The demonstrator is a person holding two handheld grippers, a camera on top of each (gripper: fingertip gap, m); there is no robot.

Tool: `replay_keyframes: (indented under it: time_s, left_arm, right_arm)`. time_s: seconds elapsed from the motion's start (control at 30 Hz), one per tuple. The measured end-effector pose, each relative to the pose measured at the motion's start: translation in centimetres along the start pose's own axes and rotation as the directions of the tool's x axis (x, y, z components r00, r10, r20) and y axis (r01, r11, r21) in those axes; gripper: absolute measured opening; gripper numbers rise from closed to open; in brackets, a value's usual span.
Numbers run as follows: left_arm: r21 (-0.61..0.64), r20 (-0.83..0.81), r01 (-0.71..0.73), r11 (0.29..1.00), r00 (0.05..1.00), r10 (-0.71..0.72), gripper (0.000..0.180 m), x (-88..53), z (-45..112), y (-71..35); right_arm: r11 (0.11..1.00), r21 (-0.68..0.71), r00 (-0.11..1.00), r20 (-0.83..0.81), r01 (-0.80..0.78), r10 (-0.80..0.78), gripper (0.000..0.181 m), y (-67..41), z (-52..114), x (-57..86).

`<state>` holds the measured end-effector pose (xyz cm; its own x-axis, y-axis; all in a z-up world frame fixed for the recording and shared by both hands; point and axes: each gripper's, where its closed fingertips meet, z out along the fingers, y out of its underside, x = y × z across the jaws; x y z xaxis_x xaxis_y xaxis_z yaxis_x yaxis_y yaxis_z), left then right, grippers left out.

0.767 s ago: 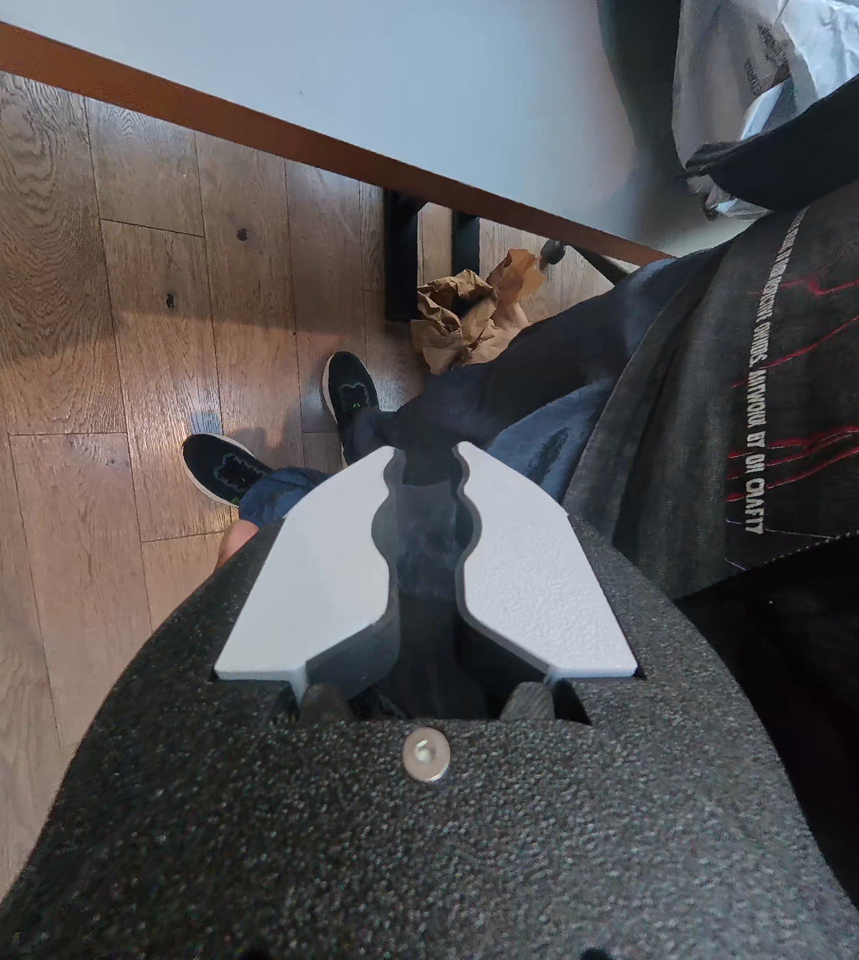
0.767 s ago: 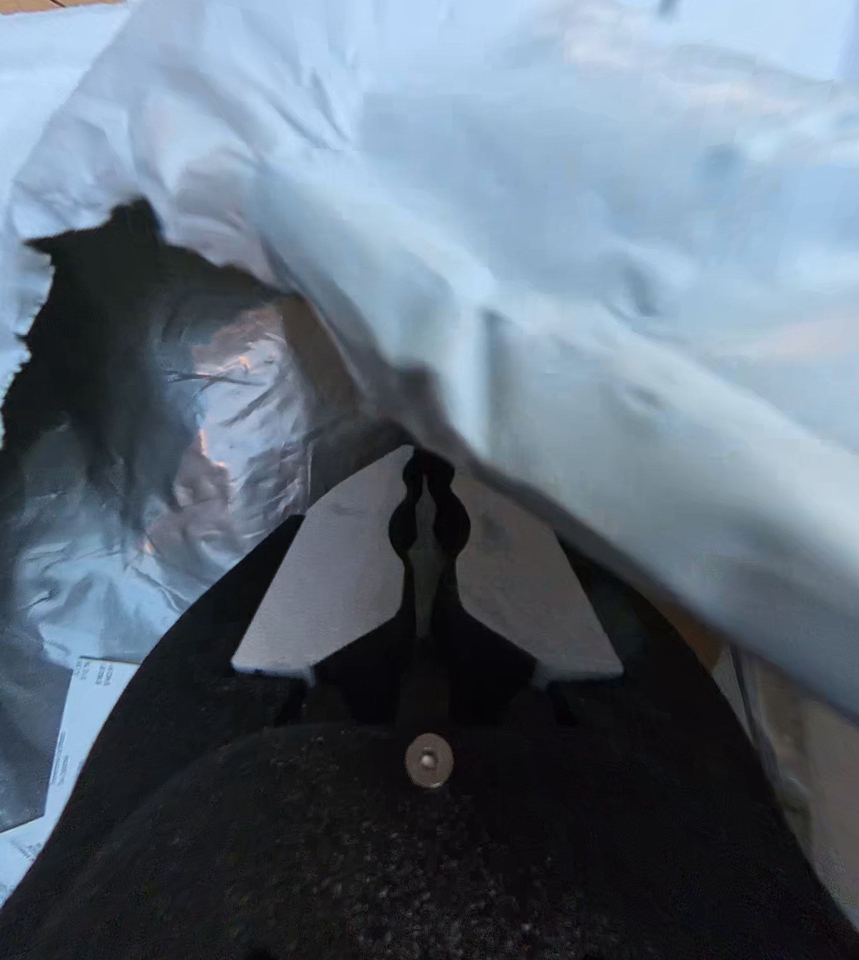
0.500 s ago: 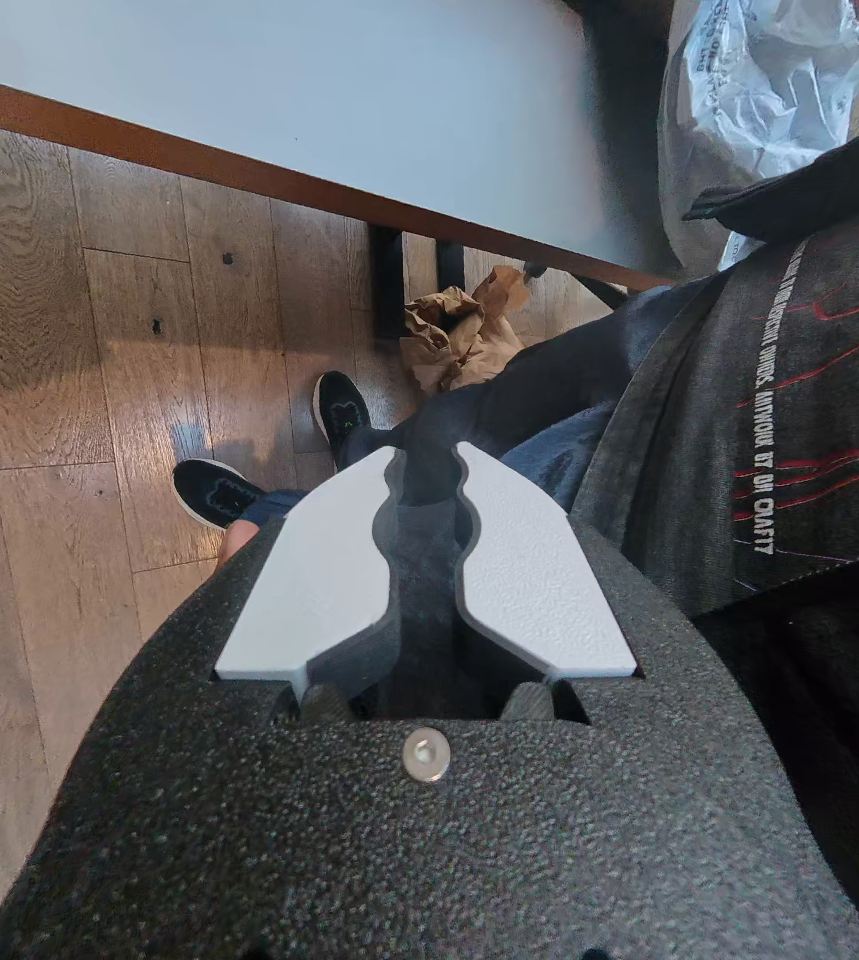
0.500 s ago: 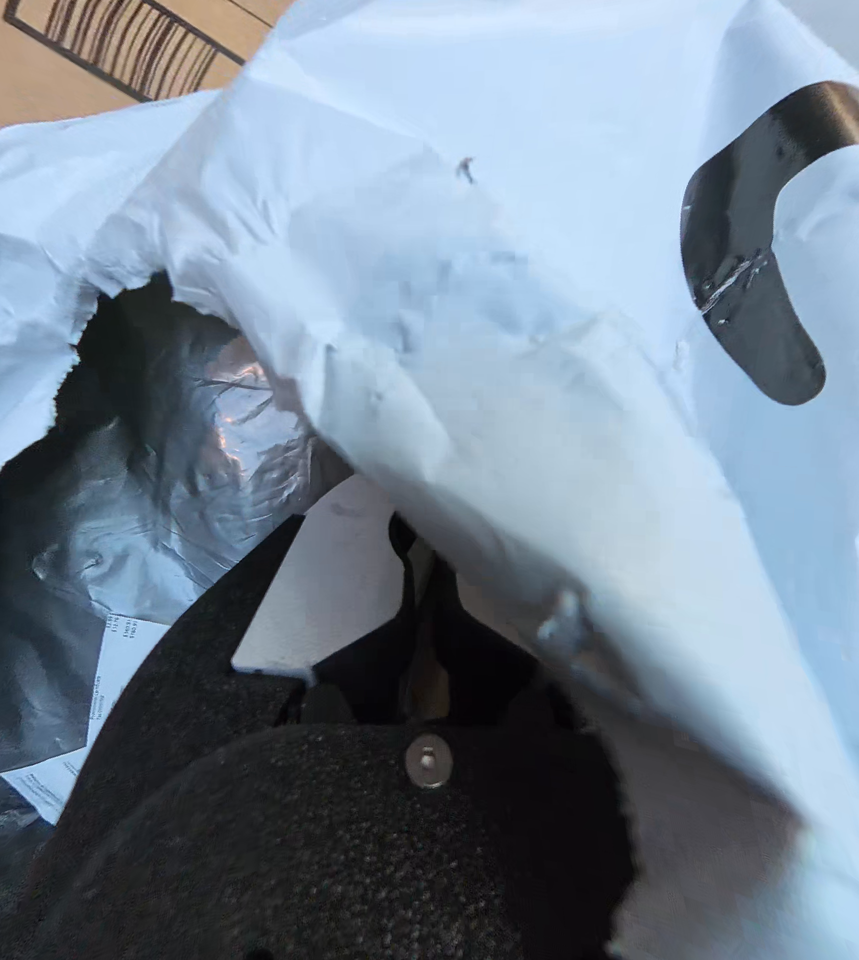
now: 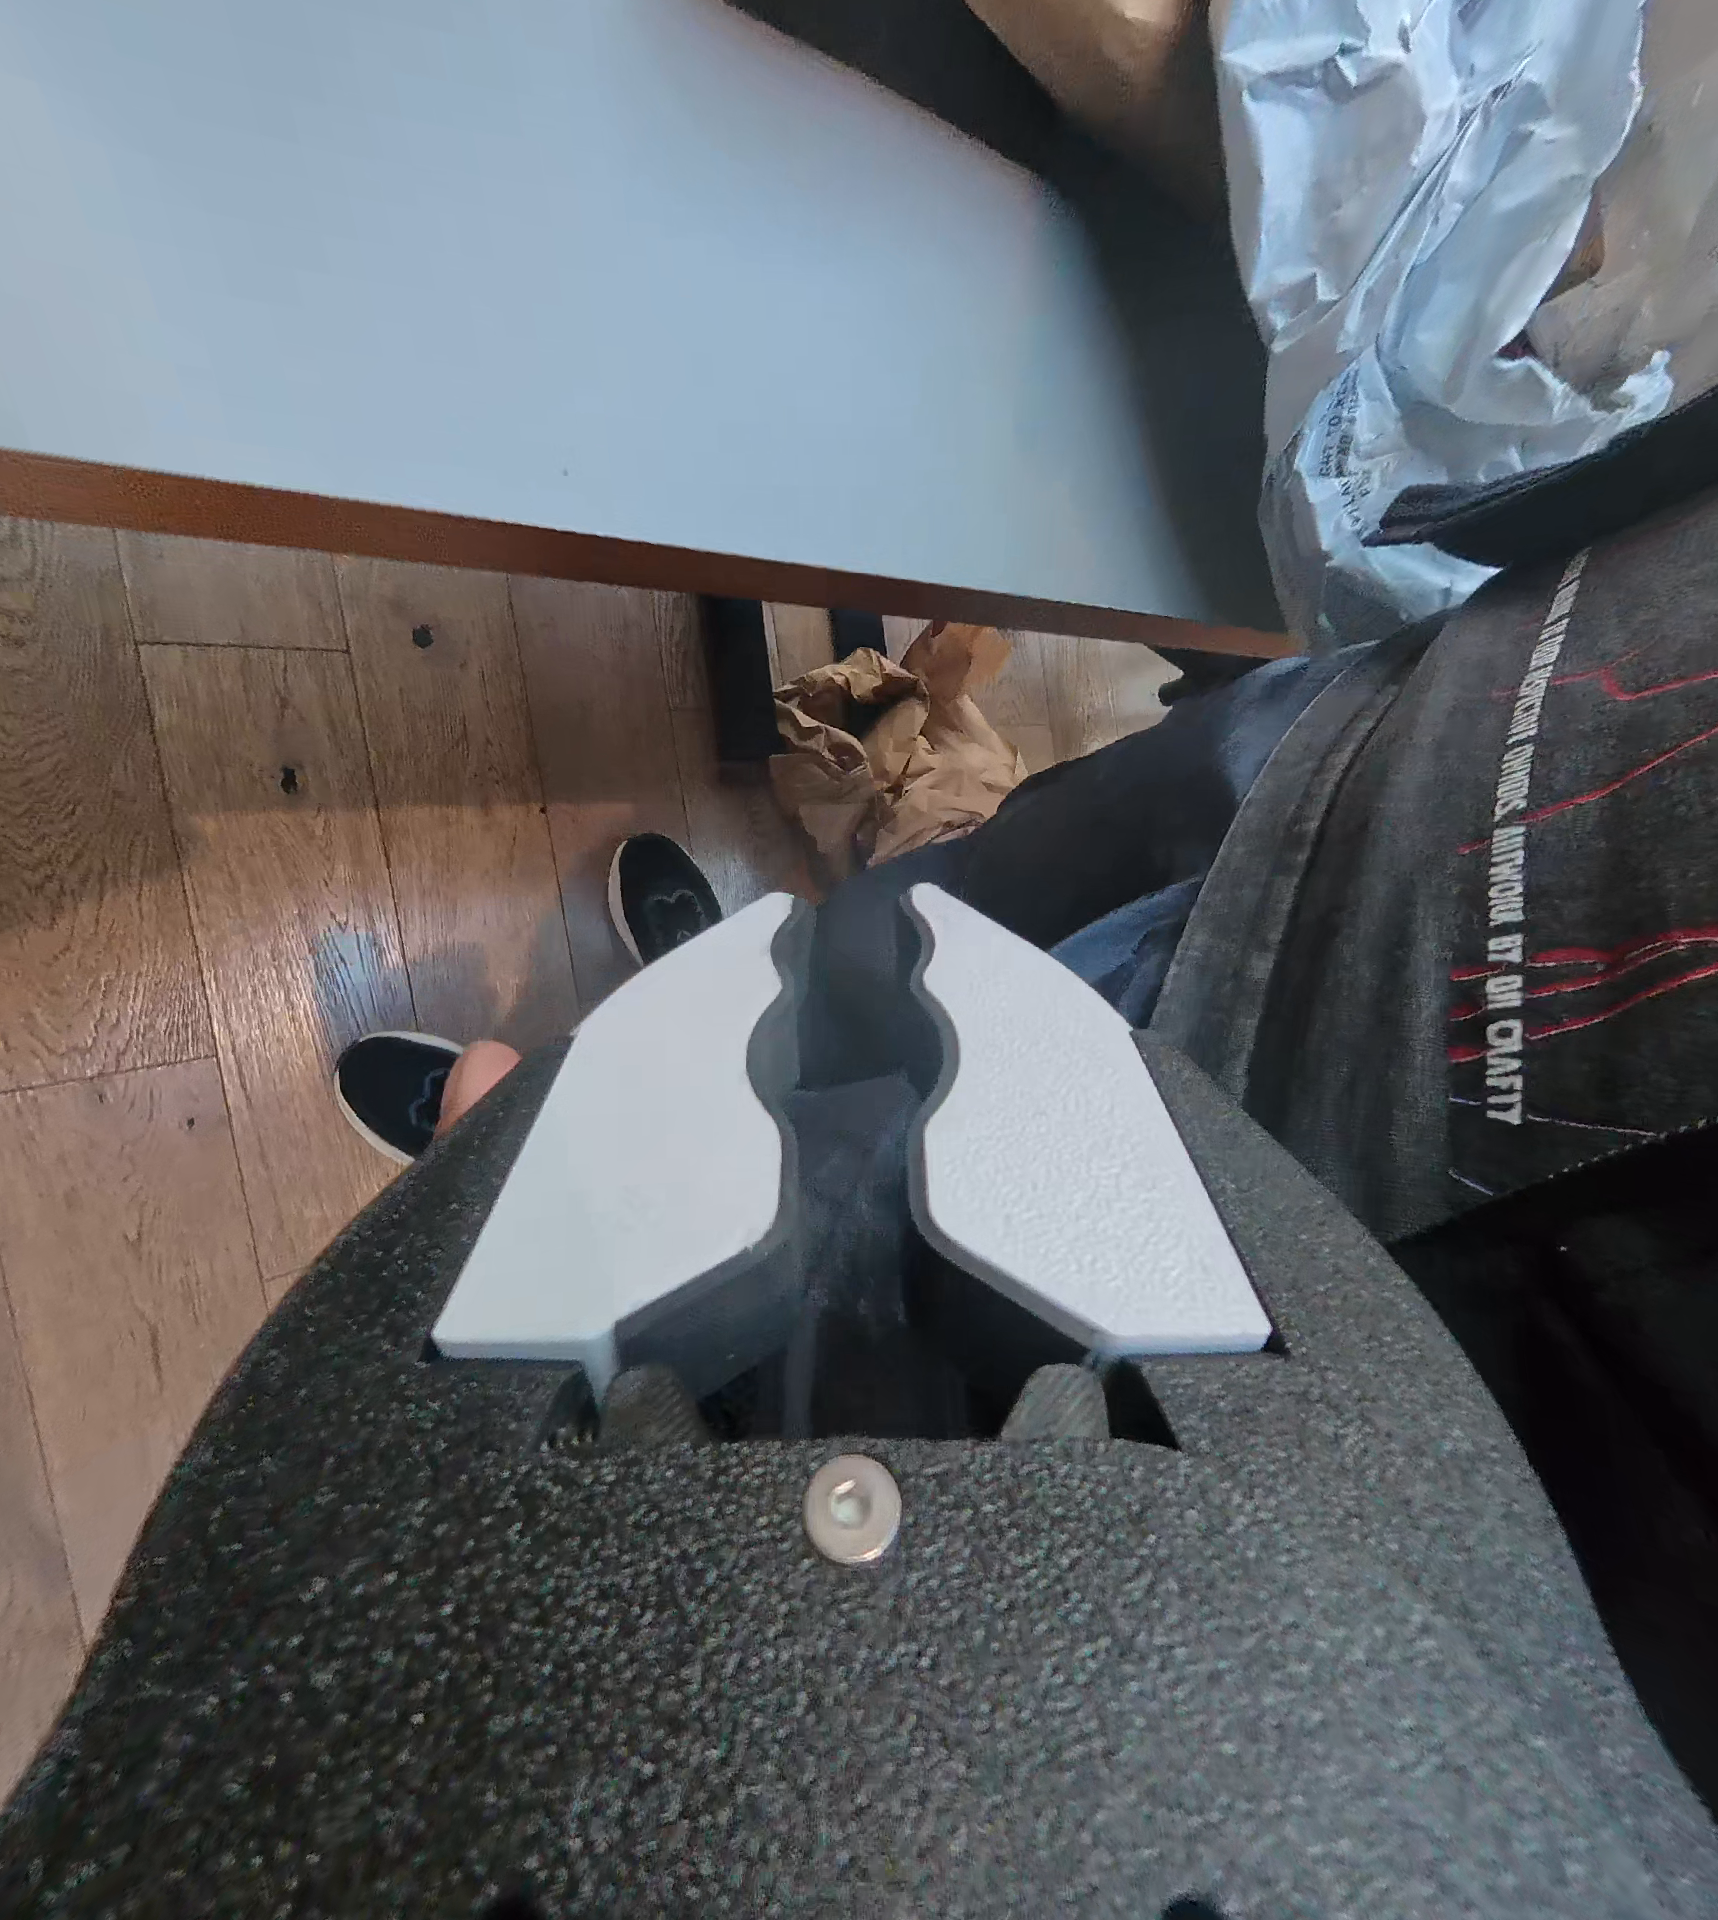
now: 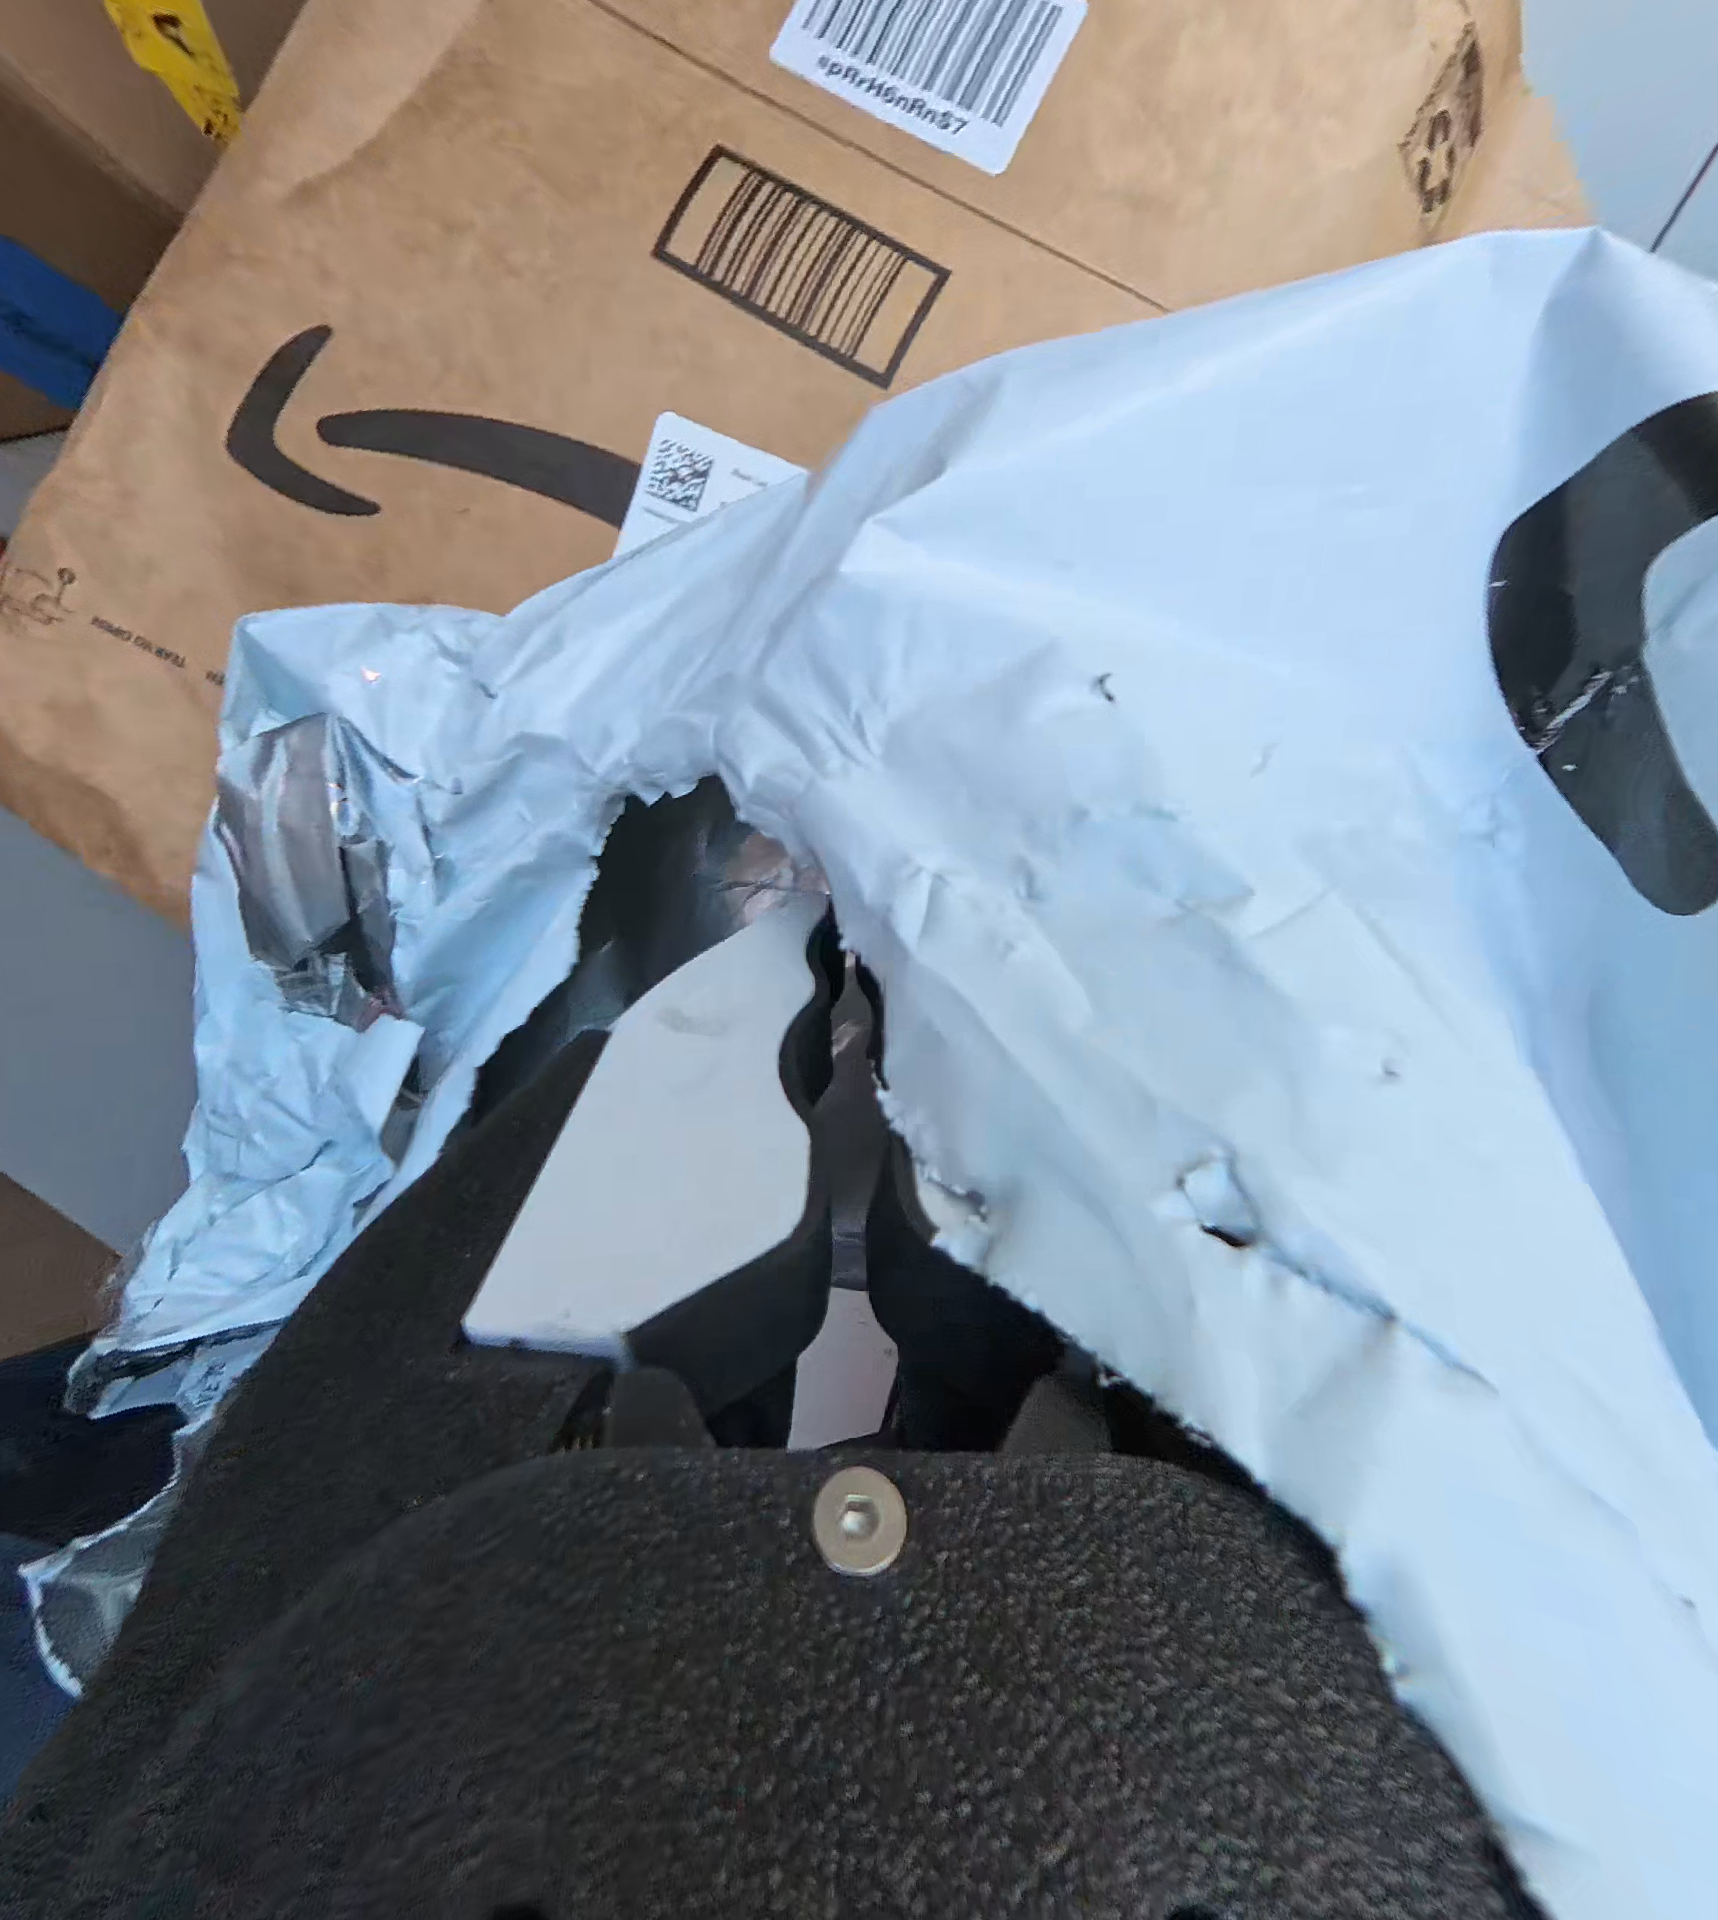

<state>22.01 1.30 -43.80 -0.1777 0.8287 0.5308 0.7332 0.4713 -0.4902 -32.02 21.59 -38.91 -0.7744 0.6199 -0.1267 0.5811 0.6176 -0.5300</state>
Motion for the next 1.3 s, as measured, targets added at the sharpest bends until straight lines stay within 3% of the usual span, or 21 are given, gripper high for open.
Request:
replay_keyframes:
  time_s: [0.03, 0.23, 0.6, 0.83, 1.3]
  left_arm:
    - [0.007, -0.006, -0.009, 1.0, 1.0, 0.009, 0.017, 0.1, 0.4, -0.5]
    - [0.052, -0.044, -0.035, 0.998, 0.998, 0.038, 0.016, 1.3, 2.6, -3.1]
    - [0.087, -0.055, -0.031, 0.996, 0.998, 0.036, 0.016, 1.6, 5.0, -5.4]
    - [0.049, -0.042, -0.03, 0.998, 0.999, 0.032, 0.016, 0.9, 5.1, -4.7]
    - [-0.026, -0.014, 0.01, 1.0, 1.0, -0.01, 0.017, -0.6, 3.8, -0.8]
  right_arm:
    - [1.0, -0.008, 1.0, 0.009, 0.013, -0.013, 0.003, 0.3, 0.0, -0.8]
    - [1.0, 0.016, 0.998, 0.056, 0.011, -0.012, 0.002, 1.0, -1.8, -3.9]
    - [0.993, 0.084, 0.949, 0.295, 0.088, -0.11, 0.003, 2.2, -5.0, -12.1]
    - [0.993, 0.119, 0.965, 0.26, -0.005, -0.027, 0.004, 3.6, -3.9, -12.1]
    - [0.998, 0.062, 0.978, 0.205, 0.011, -0.023, 0.032, 5.0, -2.1, -11.6]
